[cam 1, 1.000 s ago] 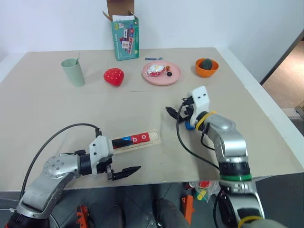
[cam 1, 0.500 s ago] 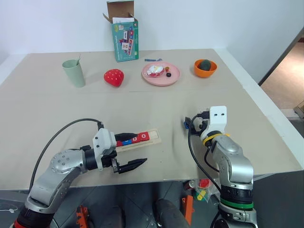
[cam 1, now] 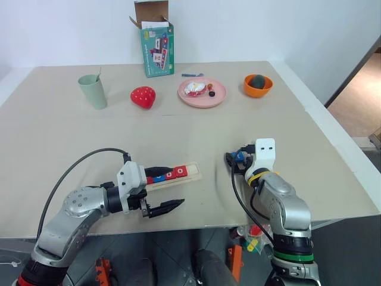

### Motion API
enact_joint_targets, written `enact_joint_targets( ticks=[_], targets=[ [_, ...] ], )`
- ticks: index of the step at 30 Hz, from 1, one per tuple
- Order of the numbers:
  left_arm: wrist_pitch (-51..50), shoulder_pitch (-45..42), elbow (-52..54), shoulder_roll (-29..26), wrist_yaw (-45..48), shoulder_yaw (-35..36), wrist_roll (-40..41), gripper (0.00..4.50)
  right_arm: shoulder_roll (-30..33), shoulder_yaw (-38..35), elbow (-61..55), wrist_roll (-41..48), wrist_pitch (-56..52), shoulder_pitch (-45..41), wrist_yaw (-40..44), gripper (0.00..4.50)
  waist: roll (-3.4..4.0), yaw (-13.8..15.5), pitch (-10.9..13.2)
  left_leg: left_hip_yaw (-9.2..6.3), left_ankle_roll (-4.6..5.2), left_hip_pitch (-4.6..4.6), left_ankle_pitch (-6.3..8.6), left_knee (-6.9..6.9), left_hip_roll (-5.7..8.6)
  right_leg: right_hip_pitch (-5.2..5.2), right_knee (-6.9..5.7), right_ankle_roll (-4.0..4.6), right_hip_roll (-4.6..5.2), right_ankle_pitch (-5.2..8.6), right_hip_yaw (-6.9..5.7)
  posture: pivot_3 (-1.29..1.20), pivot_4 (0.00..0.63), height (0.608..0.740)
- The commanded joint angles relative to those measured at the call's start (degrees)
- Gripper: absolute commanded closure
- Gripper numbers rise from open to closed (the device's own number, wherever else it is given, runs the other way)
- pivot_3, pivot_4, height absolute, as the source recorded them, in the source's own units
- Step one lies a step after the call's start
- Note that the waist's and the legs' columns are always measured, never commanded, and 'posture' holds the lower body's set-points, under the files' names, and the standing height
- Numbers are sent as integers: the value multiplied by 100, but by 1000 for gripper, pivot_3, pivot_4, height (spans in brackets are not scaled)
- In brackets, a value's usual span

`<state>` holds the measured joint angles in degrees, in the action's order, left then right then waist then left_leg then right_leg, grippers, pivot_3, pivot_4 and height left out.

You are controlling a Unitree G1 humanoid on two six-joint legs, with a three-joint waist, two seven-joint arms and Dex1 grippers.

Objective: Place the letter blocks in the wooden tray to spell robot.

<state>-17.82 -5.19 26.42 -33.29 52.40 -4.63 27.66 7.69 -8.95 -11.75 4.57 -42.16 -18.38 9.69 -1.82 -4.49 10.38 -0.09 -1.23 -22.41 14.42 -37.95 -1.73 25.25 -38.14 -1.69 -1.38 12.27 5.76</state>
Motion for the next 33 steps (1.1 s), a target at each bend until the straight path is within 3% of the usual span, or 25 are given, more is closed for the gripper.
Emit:
enact_joint_targets(
  ticks=[1, 6, 17, 29, 31, 33],
  targets=[
    [129, 38, 110, 5, 0, -5, -43, 0, 84, 201, -139, -59, 21, 180, -37, 1580, -1, 1, -1, 0, 0, 0, 0, 0, 0, 0, 0, 0, 0, 0, 0, 0, 150, 740],
    [144, 72, 101, 7, 26, 14, -82, 0, 141, 528, -349, -133, 102, 405, -7, 3259, -3, -2, -2, 0, 0, 4, 0, 0, -4, -1, -1, 2, -5, 0, 1, 0, 150, 740],
    [136, 184, 158, -46, 82, 13, -132, 0, 180, 1437, -1817, 260, -865, 725, 374, 3258, -4, -4, -3, -9, 0, 5, 0, 8, -9, 1, -1, 11, -15, 4, 0, 0, 150, 740],
    [92, 238, 202, -158, 28, 70, -121, 0, -30, 1256, -1700, 382, -1251, 601, 79, 3258, -4, 1, -3, -12, 0, 0, 0, 9, -6, 1, 5, 12, -12, 5, -3, 0, 150, 740],
    [128, 271, 182, -199, 46, 69, -160, 0, -93, 1119, -1773, 429, -1208, 525, 15, 2194, -4, 1, -3, -11, 0, 0, 0, 9, -6, 1, 5, 12, -12, 5, -2, 0, 150, 740],
    [143, 284, 174, -218, 49, 69, -178, 0, -128, 934, -1899, 510, -1282, 410, -27, 1558, -4, 1, -3, -9, 0, -1, 0, 9, -5, 1, 6, 11, -11, 5, 0, 0, 150, 740]
  ],
)
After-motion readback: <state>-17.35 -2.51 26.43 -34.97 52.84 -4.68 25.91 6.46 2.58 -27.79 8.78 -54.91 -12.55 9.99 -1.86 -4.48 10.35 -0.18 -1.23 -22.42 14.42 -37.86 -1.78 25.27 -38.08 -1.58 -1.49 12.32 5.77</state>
